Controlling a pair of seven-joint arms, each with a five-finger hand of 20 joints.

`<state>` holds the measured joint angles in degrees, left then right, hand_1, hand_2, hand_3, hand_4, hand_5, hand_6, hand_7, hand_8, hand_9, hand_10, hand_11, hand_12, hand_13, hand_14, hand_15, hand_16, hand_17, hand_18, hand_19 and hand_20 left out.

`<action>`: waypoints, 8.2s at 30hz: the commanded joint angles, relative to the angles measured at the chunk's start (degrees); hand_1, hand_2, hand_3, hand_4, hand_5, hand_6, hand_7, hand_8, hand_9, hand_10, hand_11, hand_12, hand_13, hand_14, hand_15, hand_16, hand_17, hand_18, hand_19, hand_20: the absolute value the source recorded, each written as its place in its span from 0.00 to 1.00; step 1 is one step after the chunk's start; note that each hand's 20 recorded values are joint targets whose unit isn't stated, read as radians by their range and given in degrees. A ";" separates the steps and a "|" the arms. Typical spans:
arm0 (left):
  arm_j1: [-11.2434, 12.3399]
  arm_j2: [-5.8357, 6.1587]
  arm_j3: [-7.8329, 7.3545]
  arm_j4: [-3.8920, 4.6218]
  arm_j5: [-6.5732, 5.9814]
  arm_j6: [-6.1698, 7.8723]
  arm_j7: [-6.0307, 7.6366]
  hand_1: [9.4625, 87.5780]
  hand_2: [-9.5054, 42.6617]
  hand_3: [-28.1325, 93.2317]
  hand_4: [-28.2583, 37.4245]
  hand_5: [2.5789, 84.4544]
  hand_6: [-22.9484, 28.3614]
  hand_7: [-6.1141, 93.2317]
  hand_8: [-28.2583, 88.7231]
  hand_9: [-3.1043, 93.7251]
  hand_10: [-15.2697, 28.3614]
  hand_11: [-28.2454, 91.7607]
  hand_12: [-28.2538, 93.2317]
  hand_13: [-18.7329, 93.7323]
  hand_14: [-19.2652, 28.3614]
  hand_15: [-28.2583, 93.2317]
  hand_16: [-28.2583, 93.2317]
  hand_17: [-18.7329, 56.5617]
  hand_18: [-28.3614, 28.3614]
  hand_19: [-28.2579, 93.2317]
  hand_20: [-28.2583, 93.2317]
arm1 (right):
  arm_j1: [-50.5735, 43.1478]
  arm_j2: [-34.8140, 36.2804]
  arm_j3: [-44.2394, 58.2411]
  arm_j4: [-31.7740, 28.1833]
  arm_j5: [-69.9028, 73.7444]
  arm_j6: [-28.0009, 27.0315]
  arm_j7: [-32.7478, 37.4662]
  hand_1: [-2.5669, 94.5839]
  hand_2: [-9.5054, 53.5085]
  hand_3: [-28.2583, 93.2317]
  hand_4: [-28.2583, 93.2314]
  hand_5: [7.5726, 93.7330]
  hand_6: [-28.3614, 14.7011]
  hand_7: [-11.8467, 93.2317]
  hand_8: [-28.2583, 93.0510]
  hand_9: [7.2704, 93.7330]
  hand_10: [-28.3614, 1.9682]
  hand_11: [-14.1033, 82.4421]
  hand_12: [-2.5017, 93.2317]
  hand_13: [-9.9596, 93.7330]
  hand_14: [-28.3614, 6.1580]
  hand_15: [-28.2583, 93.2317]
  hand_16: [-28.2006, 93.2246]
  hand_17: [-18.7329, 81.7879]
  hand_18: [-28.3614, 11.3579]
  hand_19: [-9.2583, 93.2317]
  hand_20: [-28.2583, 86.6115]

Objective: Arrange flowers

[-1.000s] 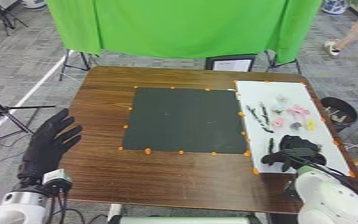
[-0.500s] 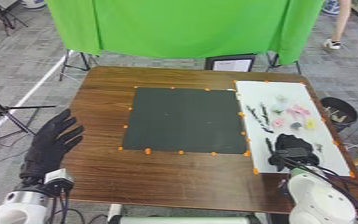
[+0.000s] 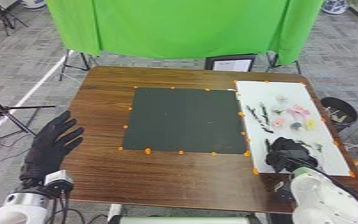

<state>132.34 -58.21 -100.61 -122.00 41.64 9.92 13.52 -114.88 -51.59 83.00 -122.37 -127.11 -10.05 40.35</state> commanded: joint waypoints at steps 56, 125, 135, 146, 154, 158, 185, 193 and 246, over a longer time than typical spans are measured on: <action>4.53 11.12 -8.58 -2.39 -2.18 -0.12 -0.11 0.22 0.05 0.79 0.00 0.29 0.54 0.32 0.13 0.27 0.61 0.42 0.39 0.34 0.74 0.50 0.24 0.14 0.90 0.59 0.30 | 41.63 -30.56 -42.30 28.47 -7.32 2.77 4.95 0.37 0.20 0.97 0.13 0.56 0.65 0.77 0.46 0.83 0.74 0.79 0.73 0.83 0.61 0.92 0.54 0.65 0.22 1.00 0.82; 11.72 3.06 -10.03 -3.64 -1.96 0.21 0.60 0.22 0.05 0.79 0.01 0.28 0.53 0.32 0.13 0.26 0.61 0.41 0.39 0.34 0.74 0.49 0.24 0.13 0.90 0.58 0.31 | 35.20 -8.25 -29.02 6.85 -1.29 6.68 -1.67 0.21 0.06 0.91 0.05 0.49 0.45 0.59 0.09 0.64 0.45 0.76 0.56 0.67 0.44 0.89 0.52 0.51 0.19 1.00 0.72; 11.71 3.25 -9.92 -3.72 -1.75 0.13 0.83 0.22 0.05 0.79 0.01 0.28 0.53 0.32 0.13 0.26 0.61 0.41 0.39 0.34 0.74 0.49 0.24 0.13 0.90 0.58 0.31 | 19.18 4.65 -8.25 1.40 -2.99 6.31 6.25 0.22 0.00 0.90 0.01 0.46 0.45 0.53 0.11 0.58 0.41 0.72 0.48 0.61 0.42 0.86 0.49 0.48 0.17 0.98 0.70; 11.38 2.68 -9.65 -3.81 -1.31 0.00 0.73 0.22 0.05 0.79 0.01 0.28 0.53 0.32 0.13 0.26 0.61 0.41 0.39 0.34 0.74 0.49 0.24 0.13 0.90 0.58 0.31 | 11.04 6.80 4.45 0.55 1.10 -10.90 13.58 0.20 0.00 0.90 0.00 0.43 0.39 0.46 0.14 0.50 0.38 0.72 0.49 0.56 0.36 0.87 0.47 0.44 0.13 0.95 0.71; 11.63 2.36 -9.90 -3.96 -1.17 0.02 0.72 0.22 0.05 0.79 0.01 0.28 0.53 0.32 0.13 0.26 0.61 0.41 0.39 0.34 0.74 0.49 0.24 0.13 0.90 0.58 0.31 | 6.49 8.91 10.75 -1.40 6.68 -18.88 16.55 0.21 0.00 0.90 0.00 0.40 0.34 0.43 0.15 0.44 0.33 0.73 0.48 0.52 0.31 0.87 0.44 0.41 0.11 0.92 0.72; 11.56 2.29 -9.82 -3.86 -1.22 0.28 0.73 0.22 0.05 0.79 0.01 0.28 0.53 0.32 0.13 0.26 0.61 0.41 0.39 0.34 0.74 0.49 0.24 0.13 0.90 0.58 0.31 | 3.89 10.74 12.28 -1.82 6.12 -19.21 15.35 0.22 0.00 0.90 0.00 0.42 0.35 0.44 0.15 0.45 0.34 0.74 0.48 0.54 0.32 0.88 0.44 0.42 0.12 0.92 0.72; 11.25 2.46 -9.34 -3.96 -1.32 0.24 0.77 0.22 0.05 0.79 0.01 0.28 0.53 0.32 0.13 0.26 0.61 0.41 0.39 0.34 0.74 0.50 0.24 0.13 0.90 0.58 0.31 | -1.80 11.04 11.01 6.03 4.81 -5.30 4.98 0.48 0.00 0.90 0.00 0.69 0.68 0.62 0.35 0.81 0.62 0.74 0.55 0.74 0.52 0.88 0.52 0.51 0.16 0.98 0.70; 11.30 2.51 -9.41 -3.85 -1.37 0.38 0.98 0.22 0.06 0.79 0.01 0.28 0.53 0.32 0.13 0.26 0.61 0.41 0.39 0.34 0.74 0.50 0.24 0.13 0.90 0.58 0.31 | -2.27 11.74 11.58 4.90 2.92 3.57 2.24 0.42 0.03 0.96 0.07 0.73 0.65 0.64 0.42 0.85 0.61 0.82 0.55 0.77 0.49 0.92 0.56 0.53 0.14 1.00 0.78; 11.25 2.66 -9.35 -3.90 -1.71 0.29 0.73 0.21 0.09 0.80 0.01 0.28 0.53 0.32 0.13 0.26 0.61 0.42 0.39 0.34 0.74 0.50 0.24 0.13 0.90 0.58 0.31 | 10.00 9.59 4.55 -3.39 9.43 14.19 1.97 0.40 0.00 0.97 0.13 0.79 0.63 0.62 0.41 0.88 0.66 0.86 0.57 0.81 0.53 0.93 0.57 0.56 0.13 1.00 0.81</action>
<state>142.97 -55.38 -109.73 -125.66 40.12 10.02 14.60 -115.11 -41.38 94.02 -121.82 -120.10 -0.17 43.58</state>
